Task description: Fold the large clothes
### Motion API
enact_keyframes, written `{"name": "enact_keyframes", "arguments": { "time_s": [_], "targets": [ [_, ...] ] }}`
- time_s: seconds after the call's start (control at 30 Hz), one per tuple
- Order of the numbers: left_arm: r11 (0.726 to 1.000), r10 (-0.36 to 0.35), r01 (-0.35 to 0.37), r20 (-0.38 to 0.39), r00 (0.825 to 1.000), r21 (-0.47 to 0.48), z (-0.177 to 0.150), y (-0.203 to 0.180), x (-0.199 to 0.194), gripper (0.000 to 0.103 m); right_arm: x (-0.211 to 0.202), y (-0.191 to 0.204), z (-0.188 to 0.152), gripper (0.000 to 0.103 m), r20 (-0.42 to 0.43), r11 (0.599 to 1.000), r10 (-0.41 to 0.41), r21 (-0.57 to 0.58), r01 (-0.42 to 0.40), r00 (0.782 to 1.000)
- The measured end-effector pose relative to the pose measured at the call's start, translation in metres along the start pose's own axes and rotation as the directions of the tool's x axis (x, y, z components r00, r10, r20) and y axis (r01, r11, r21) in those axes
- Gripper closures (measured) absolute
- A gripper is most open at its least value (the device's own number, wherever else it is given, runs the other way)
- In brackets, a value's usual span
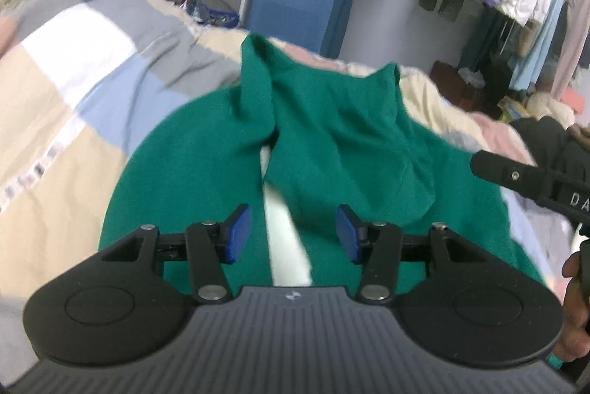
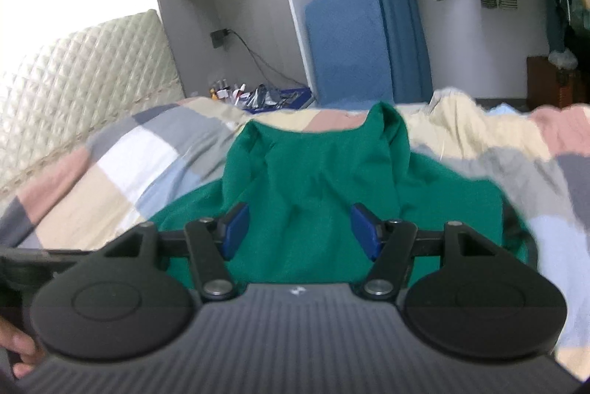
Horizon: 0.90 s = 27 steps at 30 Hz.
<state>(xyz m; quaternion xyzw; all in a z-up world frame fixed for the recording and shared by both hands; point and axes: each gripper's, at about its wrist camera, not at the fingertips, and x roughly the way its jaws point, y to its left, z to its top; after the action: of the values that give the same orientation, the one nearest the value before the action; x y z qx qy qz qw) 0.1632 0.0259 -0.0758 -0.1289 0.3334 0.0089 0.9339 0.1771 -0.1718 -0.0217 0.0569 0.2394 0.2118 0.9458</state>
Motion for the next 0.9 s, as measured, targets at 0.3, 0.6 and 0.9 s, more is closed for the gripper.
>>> {"name": "enact_keyframes", "arguments": {
  "time_s": [0.3,0.6,0.9],
  "targets": [
    [0.996,0.0,0.002,-0.013,1.0,0.093,-0.006,-0.006,0.01,0.046,0.051,0.008,-0.035,0.02,-0.101,1.0,-0.009,-0.008,0.008,0.995],
    [0.999,-0.024,0.025,-0.083,0.996,0.019,-0.004,0.026,0.035,0.046,0.12,-0.002,-0.052,0.02,-0.156,0.997,-0.067,0.019,0.07,0.986],
    [0.997,-0.071,0.067,-0.138,0.988,-0.034,-0.008,0.043,0.053,0.046,0.142,0.005,-0.059,0.068,-0.143,0.995,-0.097,-0.015,0.096,0.985]
  ]
}}
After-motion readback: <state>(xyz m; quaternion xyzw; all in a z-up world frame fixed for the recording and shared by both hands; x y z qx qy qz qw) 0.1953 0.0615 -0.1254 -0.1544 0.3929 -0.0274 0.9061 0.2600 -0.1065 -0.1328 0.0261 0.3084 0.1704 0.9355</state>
